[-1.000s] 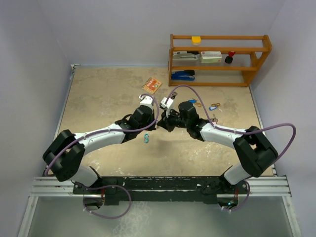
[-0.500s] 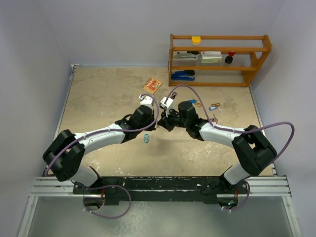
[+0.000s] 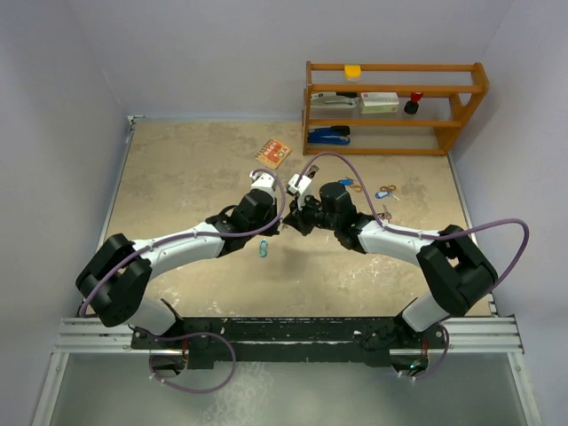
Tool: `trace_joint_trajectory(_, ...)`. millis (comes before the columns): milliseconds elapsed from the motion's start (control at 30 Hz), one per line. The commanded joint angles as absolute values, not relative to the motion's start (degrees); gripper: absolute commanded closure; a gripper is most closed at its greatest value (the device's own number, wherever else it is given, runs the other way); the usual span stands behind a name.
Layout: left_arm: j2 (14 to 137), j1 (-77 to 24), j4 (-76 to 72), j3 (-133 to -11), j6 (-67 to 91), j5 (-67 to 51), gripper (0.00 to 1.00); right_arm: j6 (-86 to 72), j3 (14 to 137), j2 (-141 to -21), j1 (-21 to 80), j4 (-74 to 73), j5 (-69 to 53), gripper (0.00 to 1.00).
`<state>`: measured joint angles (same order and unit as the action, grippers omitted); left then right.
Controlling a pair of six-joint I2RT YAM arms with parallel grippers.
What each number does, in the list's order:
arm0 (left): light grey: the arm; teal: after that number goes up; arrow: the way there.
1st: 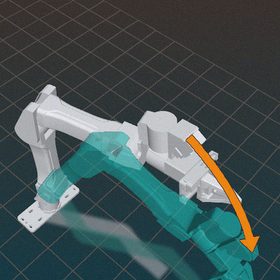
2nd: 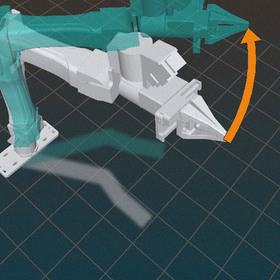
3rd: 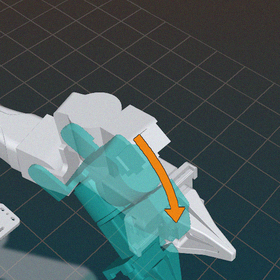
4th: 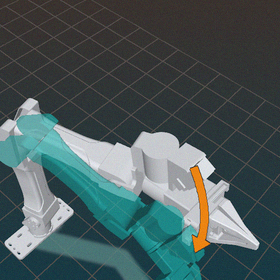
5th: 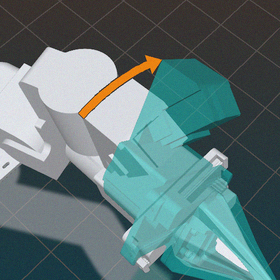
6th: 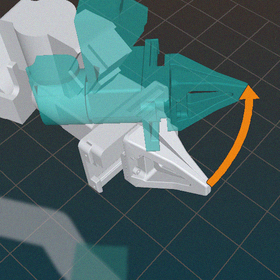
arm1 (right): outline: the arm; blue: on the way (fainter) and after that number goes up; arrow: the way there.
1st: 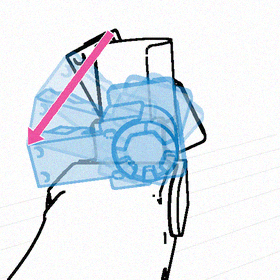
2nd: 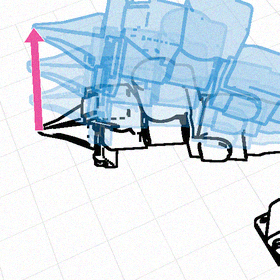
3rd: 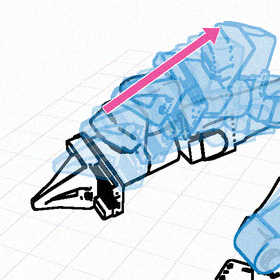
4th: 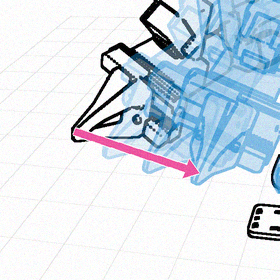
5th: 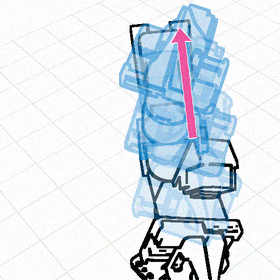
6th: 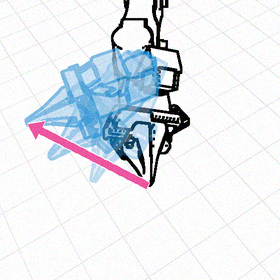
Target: Put the keys on the keyring
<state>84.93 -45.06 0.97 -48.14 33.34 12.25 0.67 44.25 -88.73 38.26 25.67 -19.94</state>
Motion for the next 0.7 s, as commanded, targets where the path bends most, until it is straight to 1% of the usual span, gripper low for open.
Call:
trace_joint_trajectory(0,82.23,-45.22,-0.31,-48.39,32.45,11.21,1.00,2.16,46.13,-88.16,38.55,28.21,-17.23,1.00)
trace_joint_trajectory(667,80.10,-45.24,-2.97,-44.74,30.67,7.91,1.00,2.98,46.30,-87.29,38.52,27.88,-15.11,1.00)
